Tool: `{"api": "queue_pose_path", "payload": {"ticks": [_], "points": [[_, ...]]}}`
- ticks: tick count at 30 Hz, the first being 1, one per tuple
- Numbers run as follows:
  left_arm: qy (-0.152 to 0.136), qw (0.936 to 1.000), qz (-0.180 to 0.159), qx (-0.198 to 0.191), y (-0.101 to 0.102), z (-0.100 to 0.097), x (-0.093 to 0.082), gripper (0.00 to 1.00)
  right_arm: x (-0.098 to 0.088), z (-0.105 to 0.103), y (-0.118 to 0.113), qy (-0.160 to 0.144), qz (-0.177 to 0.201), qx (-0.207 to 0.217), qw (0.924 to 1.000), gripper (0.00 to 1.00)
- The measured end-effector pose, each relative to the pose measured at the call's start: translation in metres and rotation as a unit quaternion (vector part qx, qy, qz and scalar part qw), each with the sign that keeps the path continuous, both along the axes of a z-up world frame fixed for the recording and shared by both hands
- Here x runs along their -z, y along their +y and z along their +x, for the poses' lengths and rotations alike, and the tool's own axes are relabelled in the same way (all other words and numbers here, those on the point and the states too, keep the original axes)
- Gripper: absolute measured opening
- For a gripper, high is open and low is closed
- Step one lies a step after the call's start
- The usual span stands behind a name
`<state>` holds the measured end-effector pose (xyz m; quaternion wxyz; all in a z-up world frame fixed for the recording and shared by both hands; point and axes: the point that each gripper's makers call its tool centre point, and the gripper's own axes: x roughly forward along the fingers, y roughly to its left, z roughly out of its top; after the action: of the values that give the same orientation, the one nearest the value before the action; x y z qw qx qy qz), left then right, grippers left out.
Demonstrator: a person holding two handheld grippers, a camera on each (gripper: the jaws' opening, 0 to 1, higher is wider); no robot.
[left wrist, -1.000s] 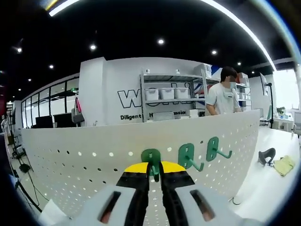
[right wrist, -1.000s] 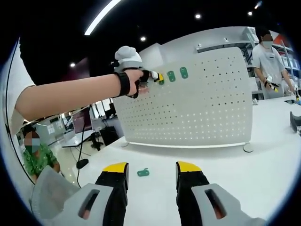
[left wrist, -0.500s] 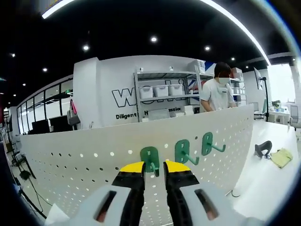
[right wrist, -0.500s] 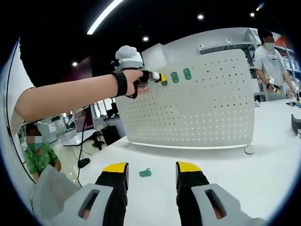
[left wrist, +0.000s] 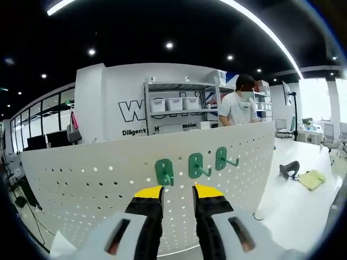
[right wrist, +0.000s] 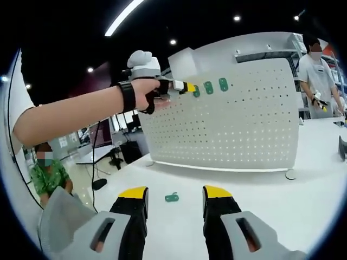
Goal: Insert the hook assembly into the mounting plate slot until the hook locks in place.
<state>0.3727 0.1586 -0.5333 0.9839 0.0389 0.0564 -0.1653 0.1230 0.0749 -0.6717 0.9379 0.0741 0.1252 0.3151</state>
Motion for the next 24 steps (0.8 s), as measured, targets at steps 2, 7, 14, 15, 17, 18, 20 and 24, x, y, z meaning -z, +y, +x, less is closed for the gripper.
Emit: {"api": "queue_pose_path", "payload": {"ticks": [2,7,14,15,17,18,20,24], "points": [[0.001,1.0000,0.000,0.006,0.002,-0.004,0.001,0.22,-0.001,0.000,0.003,0.000,0.001,-0.003,1.0000,0.40],[0.005,0.9998,0.001,0.018,0.005,-0.018,0.005,0.22,-0.001,-0.001,0.009,0.001,-0.003,-0.010,0.9999,0.40],[0.019,0.9992,0.000,0.036,0.013,-0.034,0.020,0.22,0.000,-0.003,0.019,0.004,-0.004,-0.010,0.9999,0.40],[0.022,0.9991,-0.002,0.036,0.015,-0.036,0.023,0.22,0.001,-0.004,0.021,0.005,-0.004,-0.009,0.9999,0.40],[0.024,0.9990,-0.005,0.038,0.018,-0.040,0.026,0.23,0.001,-0.005,0.025,0.007,0.002,-0.008,0.9999,0.39],[0.026,0.9989,-0.004,0.039,0.020,-0.043,0.030,0.23,0.002,-0.005,0.026,0.010,0.007,-0.007,0.9999,0.39],[0.031,0.9986,-0.002,0.041,0.023,-0.048,0.036,0.24,0.002,-0.006,0.031,0.010,0.005,-0.007,0.9999,0.39],[0.039,0.9980,-0.011,0.049,0.027,-0.058,0.045,0.25,0.004,-0.006,0.038,0.013,0.006,-0.006,0.9999,0.39]]}}
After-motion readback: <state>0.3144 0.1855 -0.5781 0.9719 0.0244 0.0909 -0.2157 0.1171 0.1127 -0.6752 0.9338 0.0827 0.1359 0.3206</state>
